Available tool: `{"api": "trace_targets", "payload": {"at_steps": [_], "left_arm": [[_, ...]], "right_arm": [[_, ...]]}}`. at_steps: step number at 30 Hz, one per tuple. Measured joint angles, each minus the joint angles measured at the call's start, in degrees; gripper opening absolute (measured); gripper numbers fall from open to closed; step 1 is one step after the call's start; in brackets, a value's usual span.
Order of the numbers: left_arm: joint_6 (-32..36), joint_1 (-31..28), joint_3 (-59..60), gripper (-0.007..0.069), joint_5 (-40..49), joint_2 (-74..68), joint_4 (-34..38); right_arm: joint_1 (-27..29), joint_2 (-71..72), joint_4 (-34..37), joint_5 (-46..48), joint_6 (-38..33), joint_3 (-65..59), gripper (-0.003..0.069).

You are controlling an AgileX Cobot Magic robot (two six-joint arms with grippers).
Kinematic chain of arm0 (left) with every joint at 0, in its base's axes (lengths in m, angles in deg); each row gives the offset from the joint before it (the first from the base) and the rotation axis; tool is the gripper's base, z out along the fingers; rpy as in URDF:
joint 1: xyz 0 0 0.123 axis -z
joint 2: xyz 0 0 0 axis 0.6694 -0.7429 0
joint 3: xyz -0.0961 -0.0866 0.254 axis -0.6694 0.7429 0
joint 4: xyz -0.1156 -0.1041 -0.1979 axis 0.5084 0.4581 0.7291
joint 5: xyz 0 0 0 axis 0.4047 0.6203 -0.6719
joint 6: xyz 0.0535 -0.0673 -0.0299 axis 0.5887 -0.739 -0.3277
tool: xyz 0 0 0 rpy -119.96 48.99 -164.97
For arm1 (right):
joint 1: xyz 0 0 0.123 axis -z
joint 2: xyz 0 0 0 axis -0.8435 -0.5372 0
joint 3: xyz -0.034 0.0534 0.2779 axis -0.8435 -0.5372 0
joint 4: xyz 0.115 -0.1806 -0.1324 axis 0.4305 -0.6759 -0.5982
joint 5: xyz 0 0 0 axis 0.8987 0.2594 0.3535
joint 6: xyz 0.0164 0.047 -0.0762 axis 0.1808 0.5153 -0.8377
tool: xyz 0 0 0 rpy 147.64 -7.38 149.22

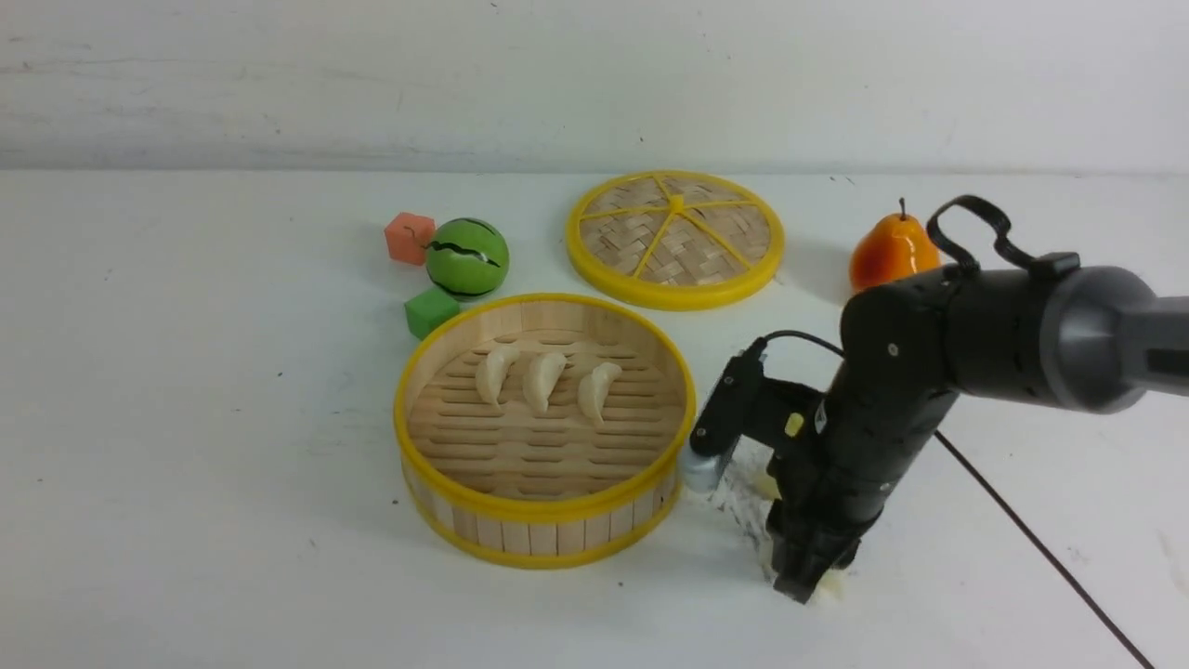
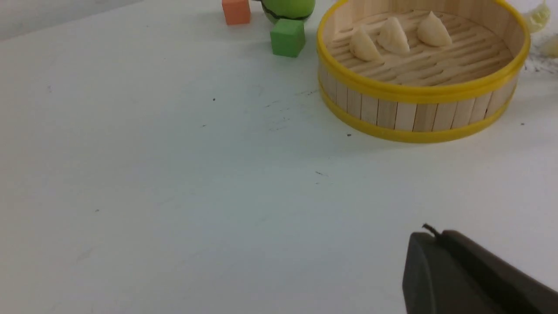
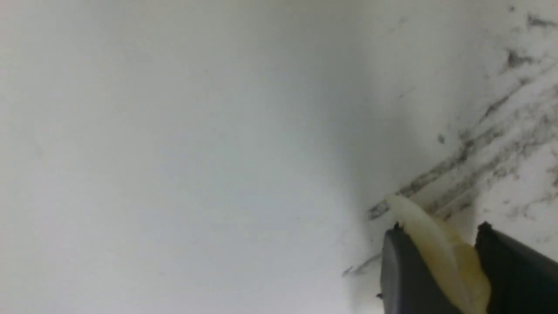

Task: Put the dumplings into the steamer on the white table.
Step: 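Place the dumpling in the bamboo steamer basket with the right gripper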

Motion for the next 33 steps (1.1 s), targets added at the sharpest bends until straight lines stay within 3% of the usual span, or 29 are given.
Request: {"api": "trace_targets", "payload": {"at_steps": [6,7,13,19,25,33], "left_arm": [[-0.9,0.0,0.0,-0.0015,-1.1,0.1,-0.6],[-1.0,0.0,0.0,-0.0015,-1.2,0.1,-0.8],[-1.0,0.0,0.0,-0.0015,-1.4,0.1,-1.1],[-1.0,0.0,0.0,-0.0015,-1.4,0.1,-1.3],[-1.0,0.0,0.0,-0.0015,-1.4,0.1,-1.3],[-1.0,0.0,0.0,-0.0014,-1.4,0.1,-1.3]], "right_arm": [[0.0,2.4,3.5,9.4,13.3,9.8,0.0202],[0.0,2.5,7.3,10.5,16.0,14.3,0.0202],[-4.6,-1.2,16.3,6.8,21.3,25.8,0.0202],[-11.7,-11.3,11.5,2.4,31.6,33.3,0.0202],[-13.6,-19.0,3.0,1.1,43.1,38.8,0.0202],[-14.2,-22.8,3.6,-0.2,46.2,40.5,0.0204]]}}
